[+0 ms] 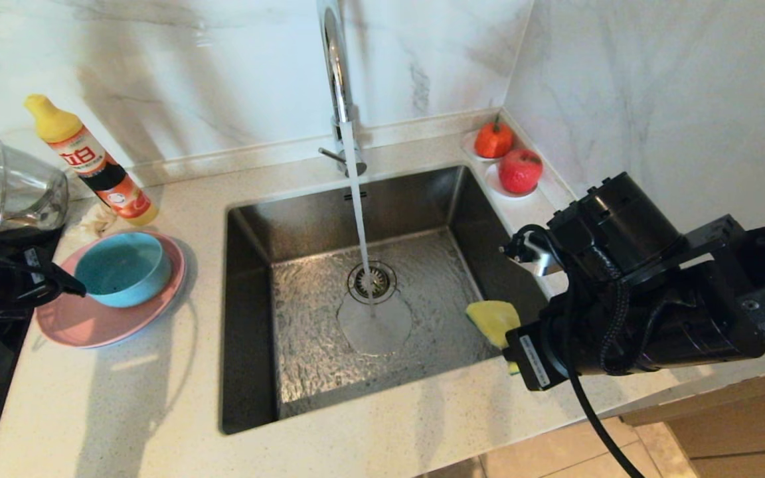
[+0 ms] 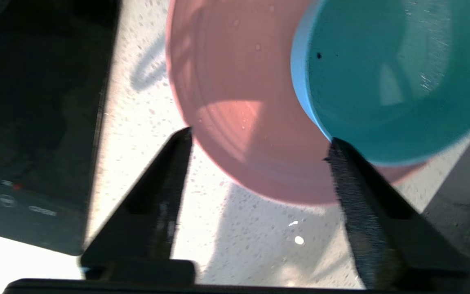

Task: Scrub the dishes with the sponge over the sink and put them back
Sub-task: Pick up a bowl and the sponge

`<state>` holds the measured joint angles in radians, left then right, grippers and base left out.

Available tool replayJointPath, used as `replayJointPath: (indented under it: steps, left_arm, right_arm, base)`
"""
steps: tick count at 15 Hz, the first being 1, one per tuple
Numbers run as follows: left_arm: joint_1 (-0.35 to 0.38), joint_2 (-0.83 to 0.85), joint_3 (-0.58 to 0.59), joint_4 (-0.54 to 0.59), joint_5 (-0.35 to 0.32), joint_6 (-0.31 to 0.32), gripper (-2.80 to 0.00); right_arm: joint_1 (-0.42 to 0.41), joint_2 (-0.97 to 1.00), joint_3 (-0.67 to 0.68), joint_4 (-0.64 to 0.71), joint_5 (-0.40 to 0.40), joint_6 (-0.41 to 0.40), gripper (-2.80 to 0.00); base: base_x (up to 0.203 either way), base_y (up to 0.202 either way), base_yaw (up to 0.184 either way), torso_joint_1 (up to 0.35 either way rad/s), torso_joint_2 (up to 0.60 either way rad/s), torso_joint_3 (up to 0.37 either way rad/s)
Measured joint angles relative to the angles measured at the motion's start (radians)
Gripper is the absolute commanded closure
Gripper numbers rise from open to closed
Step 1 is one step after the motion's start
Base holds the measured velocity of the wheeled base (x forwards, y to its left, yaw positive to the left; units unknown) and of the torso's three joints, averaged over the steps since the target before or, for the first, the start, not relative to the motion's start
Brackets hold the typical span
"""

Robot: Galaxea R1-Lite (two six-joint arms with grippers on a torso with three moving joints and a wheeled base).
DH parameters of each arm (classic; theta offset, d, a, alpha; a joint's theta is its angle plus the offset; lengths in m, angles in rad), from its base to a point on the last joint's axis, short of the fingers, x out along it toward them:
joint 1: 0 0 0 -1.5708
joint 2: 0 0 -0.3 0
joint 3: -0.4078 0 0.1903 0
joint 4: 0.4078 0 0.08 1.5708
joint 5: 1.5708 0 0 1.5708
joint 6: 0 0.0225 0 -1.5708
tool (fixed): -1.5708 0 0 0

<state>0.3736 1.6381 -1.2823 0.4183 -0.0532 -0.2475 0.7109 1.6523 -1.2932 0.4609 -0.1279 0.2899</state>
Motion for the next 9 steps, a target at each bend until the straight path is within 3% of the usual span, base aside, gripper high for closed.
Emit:
replayJointPath:
  steps: [9]
  left_arm:
    - [0.002,0.098,-0.052,-0.009,0.000,-0.063,-2.80]
  right_arm:
    - [-0.011,0.007,0.015,-0.022,-0.002,0.000,0.00]
  base:
    - [0.000,0.000,0.000,0.000,0.00,0.000]
